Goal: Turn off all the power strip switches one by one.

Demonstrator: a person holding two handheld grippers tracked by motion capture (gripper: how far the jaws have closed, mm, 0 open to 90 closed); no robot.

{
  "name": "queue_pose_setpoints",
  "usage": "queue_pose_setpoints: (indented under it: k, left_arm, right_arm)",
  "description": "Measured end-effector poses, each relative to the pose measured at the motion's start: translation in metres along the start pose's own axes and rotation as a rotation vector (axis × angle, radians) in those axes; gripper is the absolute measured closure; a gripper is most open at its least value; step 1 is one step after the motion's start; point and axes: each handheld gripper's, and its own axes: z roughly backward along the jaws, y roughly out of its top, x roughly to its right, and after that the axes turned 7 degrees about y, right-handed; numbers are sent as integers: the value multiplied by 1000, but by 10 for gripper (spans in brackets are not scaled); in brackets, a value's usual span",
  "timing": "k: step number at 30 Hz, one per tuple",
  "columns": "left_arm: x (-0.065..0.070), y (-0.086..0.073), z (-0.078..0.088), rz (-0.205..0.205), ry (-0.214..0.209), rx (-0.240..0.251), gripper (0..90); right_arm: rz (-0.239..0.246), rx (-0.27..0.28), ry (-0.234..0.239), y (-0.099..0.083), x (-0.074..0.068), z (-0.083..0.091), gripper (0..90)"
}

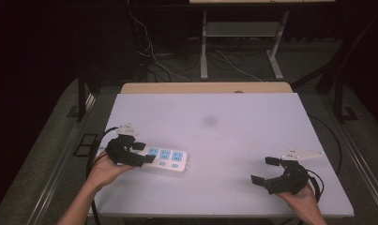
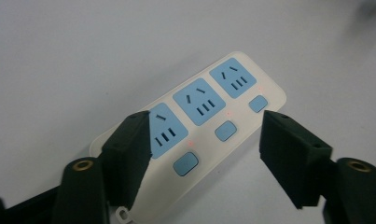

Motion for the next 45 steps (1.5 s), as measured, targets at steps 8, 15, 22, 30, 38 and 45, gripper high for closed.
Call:
queue_pose_setpoints:
  k: [8,15,22,30,38,45]
  left_arm:
    - [-1,0,-5,-27,10,-19,602]
    - [-3,-1,-11,-48,-20,-55,830]
    - [-6,-2,-16,-64,-16,-74,891]
    - [-6,-6,-22,-72,-19,-119,891]
    - [-9,-10,-27,-68,-13,-136,891]
    - [-9,-9,-30,-67,-15,-132,890]
  right_arm:
    - [0,0,0,-1,1,1,3]
    - [4,-1,0,-1,1,1,3]
    - [3,-1,-1,-1,1,1,3]
    - [1,-2,-3,-1,1,1,3]
    - [4,-3,-5,-1,1,1,3]
    - [-2,-11,-9,-2,2,0,3]
